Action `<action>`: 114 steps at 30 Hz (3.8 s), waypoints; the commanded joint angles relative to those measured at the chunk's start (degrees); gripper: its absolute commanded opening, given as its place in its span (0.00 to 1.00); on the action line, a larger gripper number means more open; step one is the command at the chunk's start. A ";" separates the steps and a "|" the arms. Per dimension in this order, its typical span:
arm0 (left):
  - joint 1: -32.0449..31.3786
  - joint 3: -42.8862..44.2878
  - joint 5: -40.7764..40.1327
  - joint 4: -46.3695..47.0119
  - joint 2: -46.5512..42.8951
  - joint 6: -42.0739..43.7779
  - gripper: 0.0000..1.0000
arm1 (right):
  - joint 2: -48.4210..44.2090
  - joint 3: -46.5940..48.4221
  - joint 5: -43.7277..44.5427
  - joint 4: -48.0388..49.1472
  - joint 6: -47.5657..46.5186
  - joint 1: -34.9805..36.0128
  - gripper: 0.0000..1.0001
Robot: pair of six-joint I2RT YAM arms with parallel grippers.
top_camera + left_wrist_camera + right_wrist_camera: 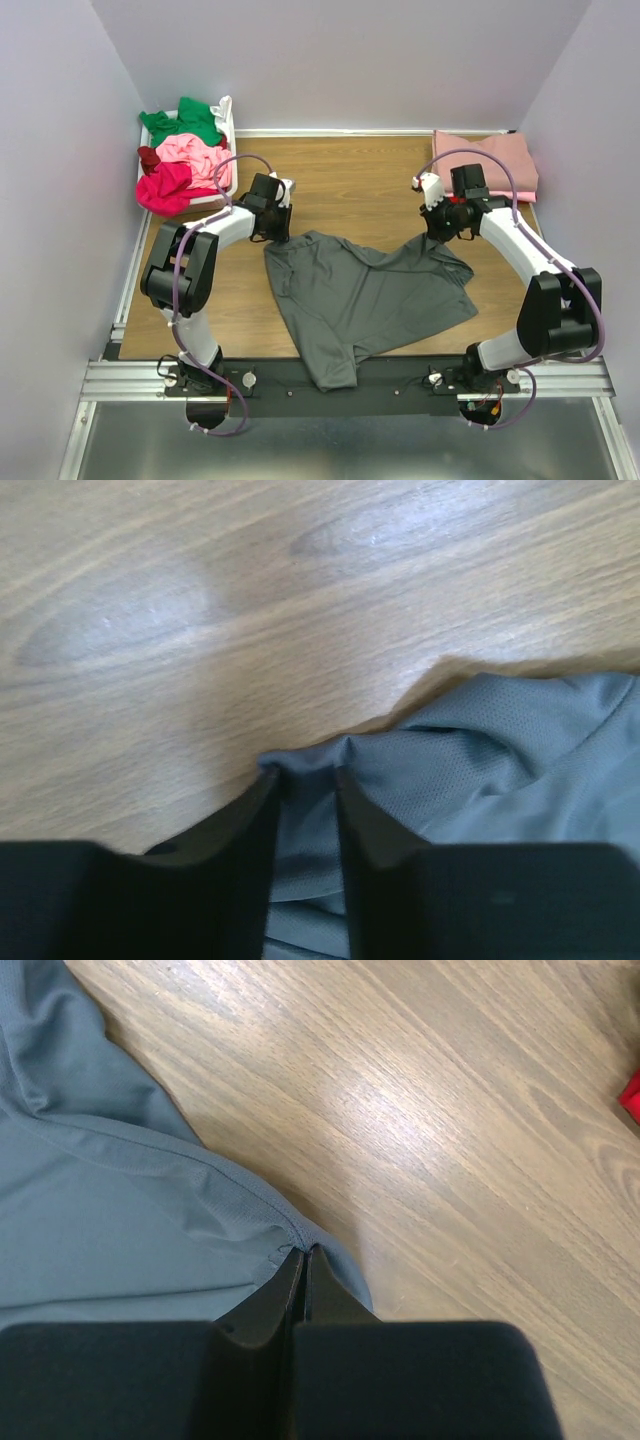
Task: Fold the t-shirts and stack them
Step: Flatten the tshirt out
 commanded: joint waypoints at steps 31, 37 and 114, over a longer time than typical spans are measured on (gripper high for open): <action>-30.49 -15.55 17.49 0.42 -23.08 -10.83 0.24 | 0.48 -2.52 -3.02 2.17 0.71 -1.92 0.05; -30.59 -8.17 -6.41 -9.68 -32.48 -11.27 0.50 | 0.57 -2.61 -3.02 2.26 0.71 -2.01 0.05; -30.41 -11.56 -2.74 -3.99 -27.90 -23.47 0.43 | 1.27 -4.54 -3.98 2.70 0.45 -2.98 0.05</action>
